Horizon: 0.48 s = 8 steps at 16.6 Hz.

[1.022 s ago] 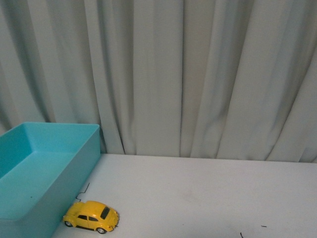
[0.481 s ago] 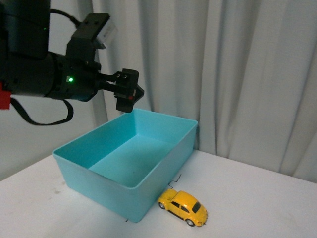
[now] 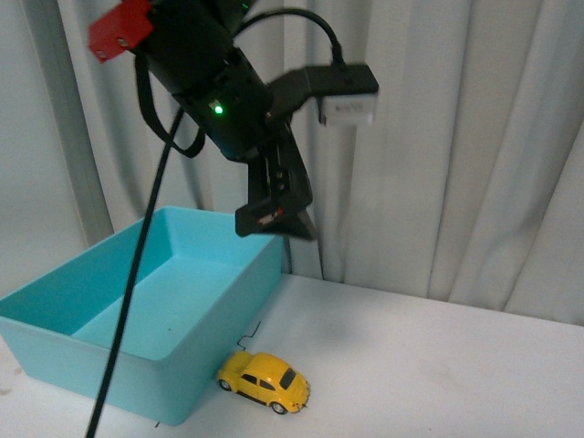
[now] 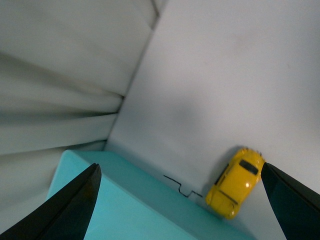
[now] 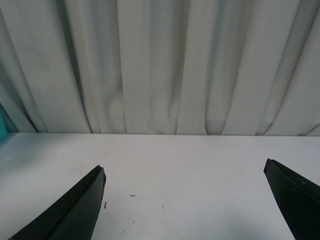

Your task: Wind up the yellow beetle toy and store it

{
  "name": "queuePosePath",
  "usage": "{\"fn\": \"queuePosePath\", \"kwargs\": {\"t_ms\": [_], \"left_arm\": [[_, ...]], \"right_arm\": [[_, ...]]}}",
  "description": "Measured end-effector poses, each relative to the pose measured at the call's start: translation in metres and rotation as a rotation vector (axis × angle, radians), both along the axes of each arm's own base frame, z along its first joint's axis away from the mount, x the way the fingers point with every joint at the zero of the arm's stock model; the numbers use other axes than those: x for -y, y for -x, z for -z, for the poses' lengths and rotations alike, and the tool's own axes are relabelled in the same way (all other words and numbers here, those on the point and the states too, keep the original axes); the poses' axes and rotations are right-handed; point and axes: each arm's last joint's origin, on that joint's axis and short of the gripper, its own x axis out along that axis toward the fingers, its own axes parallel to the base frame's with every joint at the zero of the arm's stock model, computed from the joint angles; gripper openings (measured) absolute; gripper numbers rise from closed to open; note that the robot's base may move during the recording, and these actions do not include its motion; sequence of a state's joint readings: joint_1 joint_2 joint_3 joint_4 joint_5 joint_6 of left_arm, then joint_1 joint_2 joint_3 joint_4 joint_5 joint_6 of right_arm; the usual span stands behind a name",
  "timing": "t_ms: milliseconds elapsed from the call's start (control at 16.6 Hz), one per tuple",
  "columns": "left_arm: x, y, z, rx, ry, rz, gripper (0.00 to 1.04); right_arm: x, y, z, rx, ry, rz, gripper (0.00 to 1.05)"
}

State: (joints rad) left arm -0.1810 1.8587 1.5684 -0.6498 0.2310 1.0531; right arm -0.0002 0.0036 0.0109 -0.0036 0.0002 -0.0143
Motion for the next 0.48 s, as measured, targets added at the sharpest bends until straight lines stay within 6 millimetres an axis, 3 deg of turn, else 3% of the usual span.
{"fn": "queuePosePath", "kwargs": {"t_ms": [240, 481], "left_arm": [[0.023, -0.01, 0.021, -0.166, -0.341, 0.243, 0.98], [0.033, -0.013, 0.055, -0.203, -0.516, 0.356, 0.98]], "right_arm": [[0.0, 0.0, 0.0, 0.0, 0.0, 0.0, 0.98], [0.0, 0.0, 0.0, 0.0, 0.0, 0.0, 0.98]]}}
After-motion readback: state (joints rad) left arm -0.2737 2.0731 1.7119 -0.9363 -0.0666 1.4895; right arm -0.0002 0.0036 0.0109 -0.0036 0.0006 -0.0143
